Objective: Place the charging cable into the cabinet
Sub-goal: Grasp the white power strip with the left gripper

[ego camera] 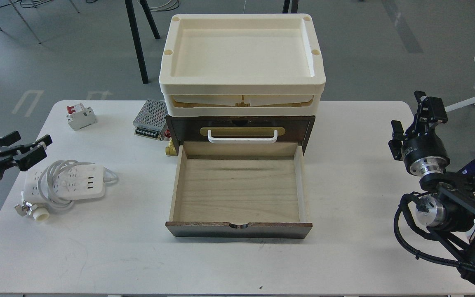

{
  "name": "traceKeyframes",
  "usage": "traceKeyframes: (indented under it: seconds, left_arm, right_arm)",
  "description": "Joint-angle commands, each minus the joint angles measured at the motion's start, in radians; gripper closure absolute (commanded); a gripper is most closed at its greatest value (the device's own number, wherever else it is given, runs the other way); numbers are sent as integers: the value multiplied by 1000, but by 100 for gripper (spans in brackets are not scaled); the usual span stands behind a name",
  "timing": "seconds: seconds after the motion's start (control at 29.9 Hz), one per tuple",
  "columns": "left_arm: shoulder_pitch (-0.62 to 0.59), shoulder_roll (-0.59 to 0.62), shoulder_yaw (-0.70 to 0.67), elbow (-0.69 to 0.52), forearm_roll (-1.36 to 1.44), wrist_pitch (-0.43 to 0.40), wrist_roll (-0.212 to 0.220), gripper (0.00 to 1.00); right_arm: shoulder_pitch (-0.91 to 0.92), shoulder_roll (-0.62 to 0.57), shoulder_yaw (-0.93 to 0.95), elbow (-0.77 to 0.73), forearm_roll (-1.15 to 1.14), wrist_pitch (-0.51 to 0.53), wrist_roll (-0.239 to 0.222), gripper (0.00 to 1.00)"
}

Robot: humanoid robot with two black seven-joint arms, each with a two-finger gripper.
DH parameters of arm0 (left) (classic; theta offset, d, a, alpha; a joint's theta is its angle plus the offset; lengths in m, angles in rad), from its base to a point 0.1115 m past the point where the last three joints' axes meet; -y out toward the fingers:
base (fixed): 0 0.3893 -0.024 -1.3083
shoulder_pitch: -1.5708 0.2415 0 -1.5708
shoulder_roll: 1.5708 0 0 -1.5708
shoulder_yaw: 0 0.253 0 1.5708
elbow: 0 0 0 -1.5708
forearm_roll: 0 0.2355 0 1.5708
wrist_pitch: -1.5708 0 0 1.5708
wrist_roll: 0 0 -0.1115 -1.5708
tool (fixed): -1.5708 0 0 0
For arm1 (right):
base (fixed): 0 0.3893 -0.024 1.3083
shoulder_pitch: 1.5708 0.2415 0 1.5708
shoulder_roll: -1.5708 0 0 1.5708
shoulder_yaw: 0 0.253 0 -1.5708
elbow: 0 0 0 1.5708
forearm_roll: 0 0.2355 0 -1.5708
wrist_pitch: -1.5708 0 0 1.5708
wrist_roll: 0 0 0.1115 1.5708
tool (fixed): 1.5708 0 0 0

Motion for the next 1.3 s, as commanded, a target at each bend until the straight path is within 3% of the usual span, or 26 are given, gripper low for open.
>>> traceKeyframes:
  seconds: [0.0, 0.13, 0.3, 0.57, 1.0, 1.27]
  left_arm:
    - [-4, -86, 103, 154, 6, 85, 0, 8]
    - [-2, -132, 149, 233, -8, 116, 0, 8]
    - [-1, -168, 154, 248, -8, 111, 0, 8]
    - [-15, -290, 183, 394, -17, 89, 0, 11]
    - [-12, -292, 189, 376, -98, 59, 0, 19]
    - [-12, -203, 177, 189, -100, 72, 0, 18]
  right_arm:
    - [0, 0, 0, 1, 0, 0, 0, 1]
    - [-2, 1, 0, 1, 0, 0, 0, 1]
    - [-2, 0, 0, 1, 0, 0, 0, 1]
    - [0, 0, 0, 1, 0, 0, 0, 1]
    - [0, 0, 0, 1, 0, 0, 0, 1]
    - [-2, 0, 0, 1, 0, 0, 0, 1]
